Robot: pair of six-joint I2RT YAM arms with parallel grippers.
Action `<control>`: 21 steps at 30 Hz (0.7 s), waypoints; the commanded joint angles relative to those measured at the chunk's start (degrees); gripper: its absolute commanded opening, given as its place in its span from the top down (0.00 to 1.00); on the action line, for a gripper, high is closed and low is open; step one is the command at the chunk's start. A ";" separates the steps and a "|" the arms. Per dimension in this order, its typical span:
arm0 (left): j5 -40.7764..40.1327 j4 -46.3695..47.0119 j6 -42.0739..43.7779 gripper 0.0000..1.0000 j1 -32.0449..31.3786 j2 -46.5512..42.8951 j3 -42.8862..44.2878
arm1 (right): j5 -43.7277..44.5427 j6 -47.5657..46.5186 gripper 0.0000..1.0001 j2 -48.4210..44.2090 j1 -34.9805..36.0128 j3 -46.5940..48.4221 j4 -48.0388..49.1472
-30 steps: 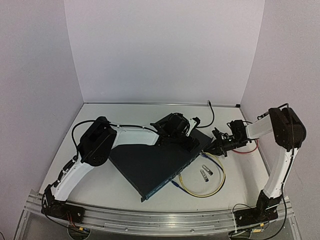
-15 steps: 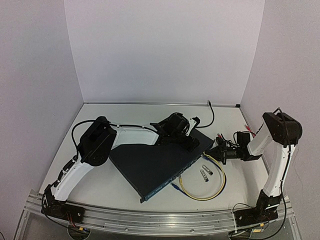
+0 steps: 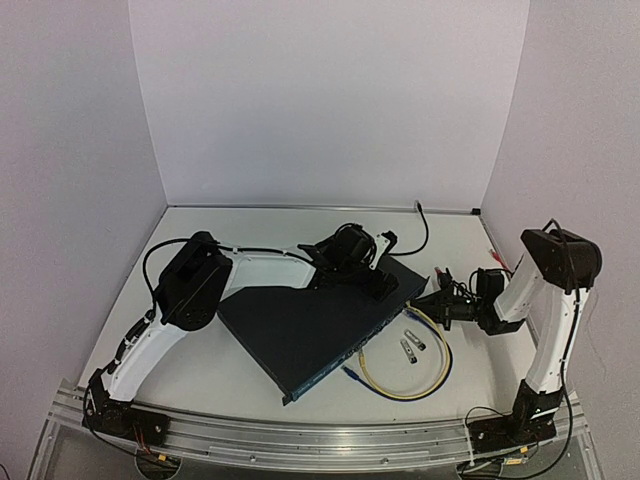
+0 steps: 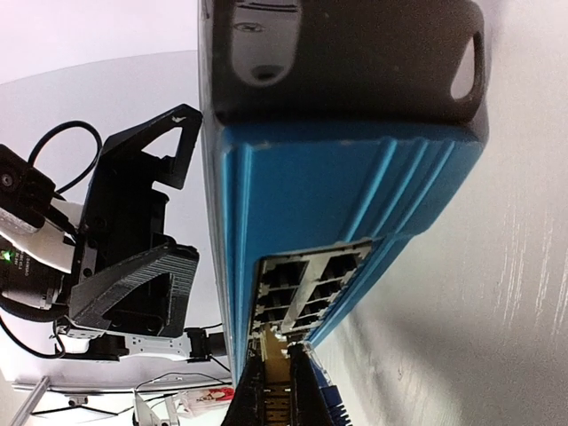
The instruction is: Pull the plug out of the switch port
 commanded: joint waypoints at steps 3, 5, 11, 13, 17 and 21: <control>-0.82 -12.53 -4.42 0.10 0.57 4.41 -4.30 | 9.67 -7.34 1.00 -0.52 -1.54 -2.99 -23.44; -0.70 -12.41 -4.79 0.10 0.60 4.42 -4.73 | 13.50 -11.46 1.00 -4.34 -1.36 -2.97 -31.41; 0.13 -11.49 -5.84 0.10 0.68 4.41 -5.88 | 24.89 -23.50 1.00 -17.78 -0.98 -1.38 -56.22; -0.03 -11.27 -6.00 0.10 0.68 4.55 -5.84 | 24.34 -24.41 1.00 -20.46 -1.04 -1.97 -58.25; -0.09 -11.40 -6.21 0.10 0.68 5.03 -5.49 | 20.75 -23.35 1.00 -19.58 -1.06 -1.73 -58.32; 0.14 -11.00 -6.16 0.09 0.68 4.82 -5.55 | 20.40 -23.94 0.92 -16.79 -1.05 0.60 -58.29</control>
